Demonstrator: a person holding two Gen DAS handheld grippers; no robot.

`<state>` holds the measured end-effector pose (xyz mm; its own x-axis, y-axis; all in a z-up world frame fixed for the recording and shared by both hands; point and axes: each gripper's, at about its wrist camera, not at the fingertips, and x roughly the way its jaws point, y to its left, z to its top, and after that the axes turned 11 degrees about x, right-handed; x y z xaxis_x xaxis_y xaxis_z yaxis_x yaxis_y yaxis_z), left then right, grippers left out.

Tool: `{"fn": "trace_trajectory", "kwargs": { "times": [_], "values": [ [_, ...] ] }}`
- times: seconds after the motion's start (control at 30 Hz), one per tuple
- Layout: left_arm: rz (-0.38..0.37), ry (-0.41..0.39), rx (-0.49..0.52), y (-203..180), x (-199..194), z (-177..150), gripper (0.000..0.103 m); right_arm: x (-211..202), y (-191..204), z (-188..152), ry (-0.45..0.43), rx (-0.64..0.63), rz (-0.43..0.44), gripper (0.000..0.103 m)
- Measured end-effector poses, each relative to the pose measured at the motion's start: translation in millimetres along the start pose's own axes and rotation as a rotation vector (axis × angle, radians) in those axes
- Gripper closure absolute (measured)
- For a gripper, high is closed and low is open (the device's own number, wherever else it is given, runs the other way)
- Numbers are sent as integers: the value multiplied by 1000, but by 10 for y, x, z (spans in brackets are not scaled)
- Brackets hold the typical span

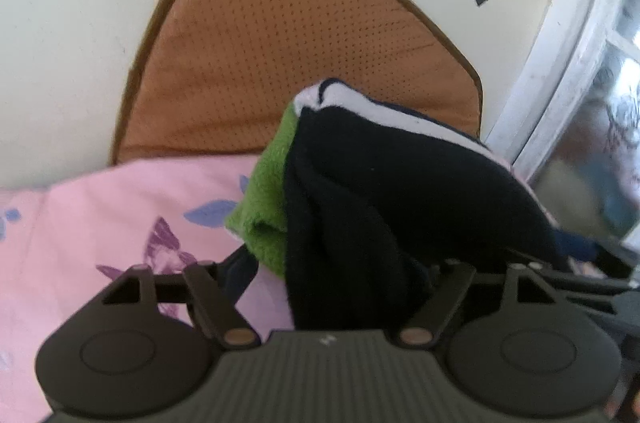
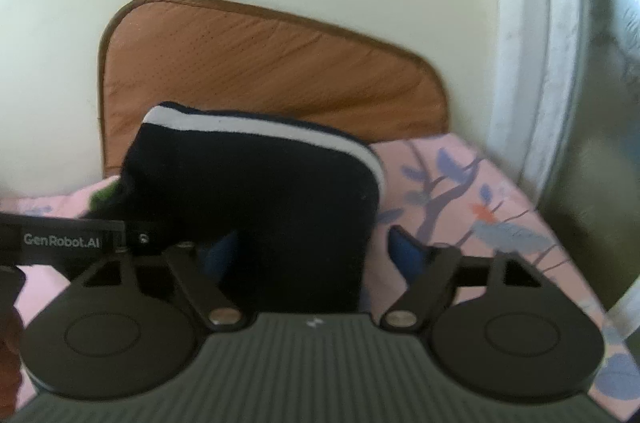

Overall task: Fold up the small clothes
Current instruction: 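Grasp the folded sweater with both grippers and lift it toward the pillow, then set the folded sweater down by the pillow and open both grippers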

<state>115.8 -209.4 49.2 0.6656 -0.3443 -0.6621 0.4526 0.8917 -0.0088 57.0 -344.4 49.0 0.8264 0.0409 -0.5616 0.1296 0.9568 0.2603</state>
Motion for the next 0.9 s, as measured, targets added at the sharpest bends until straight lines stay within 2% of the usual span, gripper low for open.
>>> {"fn": "trace_trajectory", "kwargs": {
  "times": [0.23, 0.33, 0.47, 0.57, 0.7, 0.9],
  "values": [
    [103, -52, 45, -12, -496, -201, 20, -228, 228, 7, -71, -139, -120, 12],
    [156, -84, 84, -42, -774, -406, 10, -445, 326, -120, -111, -168, -152, 10],
    [203, -127, 122, -89, -1181, -767, 3, -753, 467, -361, -117, -186, -158, 6],
    [209, -150, 97, -53, -1463, -1043, 0, -936, 593, -524, -101, -180, -195, 0],
    [251, -162, 40, 101, -1756, -1372, 0, -1251, 742, -737, -100, -212, -167, 0],
    [332, -168, -10, 319, -2005, -1692, 0, -1571, 977, -933, -99, -249, -146, 0]
  ]
}}
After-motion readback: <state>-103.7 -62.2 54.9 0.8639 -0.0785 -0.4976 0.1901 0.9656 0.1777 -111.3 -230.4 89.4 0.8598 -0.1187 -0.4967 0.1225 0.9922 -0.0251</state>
